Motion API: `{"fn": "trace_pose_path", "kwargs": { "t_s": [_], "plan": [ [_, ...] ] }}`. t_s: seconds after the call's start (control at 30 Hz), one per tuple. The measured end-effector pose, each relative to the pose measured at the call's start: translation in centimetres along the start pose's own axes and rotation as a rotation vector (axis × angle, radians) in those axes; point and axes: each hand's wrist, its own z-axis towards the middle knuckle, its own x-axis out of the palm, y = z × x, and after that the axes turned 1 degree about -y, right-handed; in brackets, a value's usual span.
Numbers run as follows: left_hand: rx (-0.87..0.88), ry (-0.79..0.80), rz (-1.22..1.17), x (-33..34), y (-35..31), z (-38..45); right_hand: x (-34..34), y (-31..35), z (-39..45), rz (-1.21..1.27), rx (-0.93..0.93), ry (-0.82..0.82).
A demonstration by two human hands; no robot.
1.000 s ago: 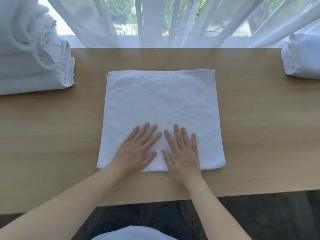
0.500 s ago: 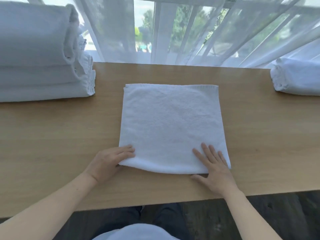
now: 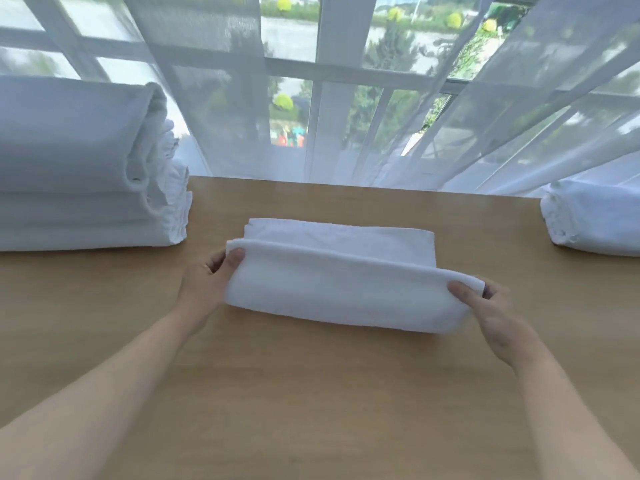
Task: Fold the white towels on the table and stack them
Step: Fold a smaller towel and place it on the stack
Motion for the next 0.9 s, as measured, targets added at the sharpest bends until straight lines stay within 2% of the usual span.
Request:
{"fn": "trace_pose_path", "kwargs": {
  "t_s": [0.1,0.23,0.3,0.4,0.47,0.53,0.57,0.6,0.67,0.73,0.8,0.9],
  "plan": [
    [-0.045,-0.067,-0.057,1.5,-1.1,3.2,1.1,1.1,4.8,0.076,-0.001,-0.041],
    [-0.106,-0.138,-0.005,2.9,-1.2,6.9,3.1,1.5,11.0,0.029,0.016,-0.138],
    [-0.144,-0.192,0.074,3.5,-0.5,8.3,4.1,1.4,13.0,-0.065,0.01,-0.192],
    [-0.19,-0.337,0.326,4.7,0.1,9.1,4.9,0.8,14.5,-0.393,-0.027,-0.241],
    [-0.118,-0.505,0.472,5.9,-0.1,8.5,5.2,0.6,14.5,-0.595,-0.077,-0.285],
    [0.133,-0.576,0.664,7.8,-0.3,7.4,6.7,0.3,13.7,-0.804,-0.258,-0.455],
    [0.284,-0.518,0.717,9.4,-0.4,6.7,8.3,0.3,12.8,-0.844,-0.39,-0.501],
    [0.404,-0.389,0.749,11.4,-0.5,6.0,10.3,0.3,11.7,-0.837,-0.511,-0.456],
    [0.549,-0.058,0.856,15.5,0.1,4.6,14.2,-0.2,9.7,-0.86,-0.608,-0.159],
    [0.595,0.163,1.031,17.3,1.1,4.0,16.0,-1.6,9.0,-0.993,-0.578,0.06],
    [0.547,0.191,1.182,15.1,2.1,4.9,14.2,-3.0,10.1,-1.1,-0.526,0.064],
    [0.24,0.001,1.202,8.7,3.4,6.2,9.9,-4.1,11.5,-1.167,-0.328,-0.081]
  ]
}}
